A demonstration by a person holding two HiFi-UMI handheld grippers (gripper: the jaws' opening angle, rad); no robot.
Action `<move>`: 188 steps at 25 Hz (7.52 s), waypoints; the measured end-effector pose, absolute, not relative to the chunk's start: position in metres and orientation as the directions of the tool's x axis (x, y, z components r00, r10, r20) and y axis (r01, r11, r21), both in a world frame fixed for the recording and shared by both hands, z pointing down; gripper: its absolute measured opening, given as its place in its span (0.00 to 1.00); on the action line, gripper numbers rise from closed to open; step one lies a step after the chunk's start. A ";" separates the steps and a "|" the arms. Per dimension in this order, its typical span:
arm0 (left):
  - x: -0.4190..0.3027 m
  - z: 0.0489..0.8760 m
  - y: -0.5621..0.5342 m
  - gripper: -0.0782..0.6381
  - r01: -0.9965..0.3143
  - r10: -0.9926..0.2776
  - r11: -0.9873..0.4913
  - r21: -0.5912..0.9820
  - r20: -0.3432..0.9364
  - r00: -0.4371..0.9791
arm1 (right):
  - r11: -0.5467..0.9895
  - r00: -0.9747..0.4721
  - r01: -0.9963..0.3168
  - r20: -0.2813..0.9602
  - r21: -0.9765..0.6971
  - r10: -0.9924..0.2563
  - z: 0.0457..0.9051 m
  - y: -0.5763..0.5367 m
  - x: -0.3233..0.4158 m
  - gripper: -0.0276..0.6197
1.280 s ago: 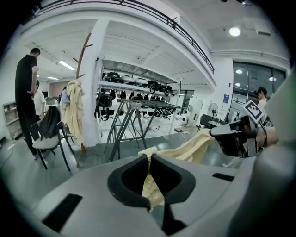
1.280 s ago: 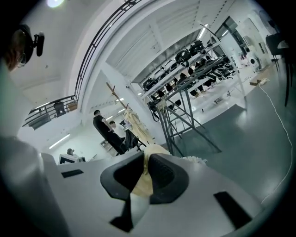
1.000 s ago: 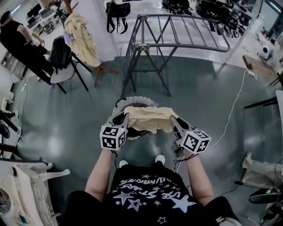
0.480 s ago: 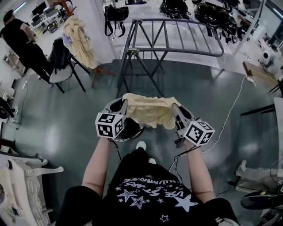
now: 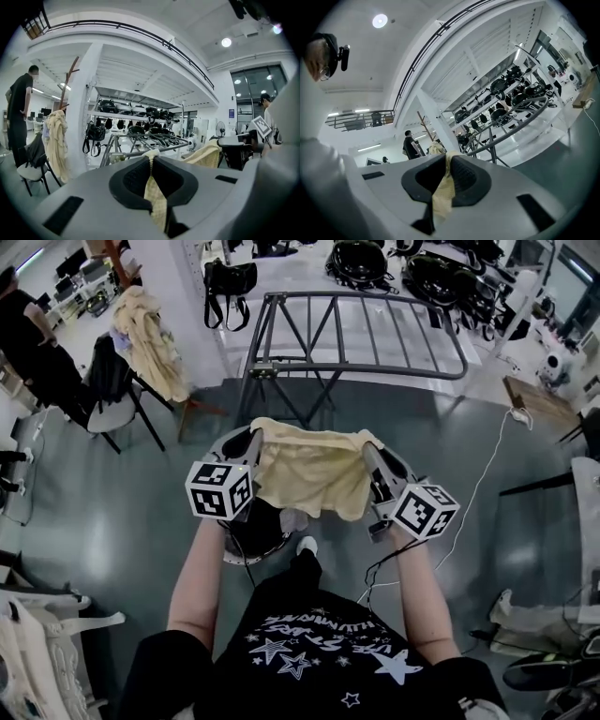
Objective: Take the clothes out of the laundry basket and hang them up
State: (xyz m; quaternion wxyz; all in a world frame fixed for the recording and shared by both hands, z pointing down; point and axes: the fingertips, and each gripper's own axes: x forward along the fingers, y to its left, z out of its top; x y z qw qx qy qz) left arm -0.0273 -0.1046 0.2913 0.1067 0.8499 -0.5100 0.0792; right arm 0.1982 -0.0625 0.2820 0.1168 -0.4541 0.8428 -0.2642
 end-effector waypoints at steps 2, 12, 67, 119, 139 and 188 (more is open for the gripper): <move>-0.025 0.280 -0.133 0.16 -0.881 -0.853 -0.461 0.106 0.219 0.473 | 0.460 -0.561 -0.707 0.030 -0.537 -0.827 0.270 -0.090 0.200 0.10; -0.033 0.237 -0.272 0.16 -0.883 -0.875 -0.454 0.119 0.128 0.467 | 0.514 -0.573 -0.709 -0.030 -0.482 -0.819 0.225 -0.231 0.196 0.10; -0.050 0.331 -0.738 0.16 -0.944 -0.815 -0.302 0.130 0.478 0.327 | 0.292 -0.573 -0.676 0.233 -0.677 -0.786 0.320 -0.726 0.175 0.10; -0.053 0.361 -0.684 0.51 -0.935 -0.752 -0.300 0.189 0.556 0.354 | 0.363 -0.616 -0.746 0.371 -0.558 -0.695 0.341 -0.665 0.154 0.39; -0.059 0.253 -0.492 0.15 -0.933 -0.896 -0.331 0.143 0.264 0.358 | 0.430 -0.519 -0.808 0.141 -0.404 -0.843 0.244 -0.492 0.160 0.07; -0.004 0.560 -0.012 0.13 -0.999 -0.751 -0.016 0.032 0.660 0.033 | 0.500 -0.689 -0.725 0.467 -0.474 -0.555 0.573 -0.112 0.208 0.06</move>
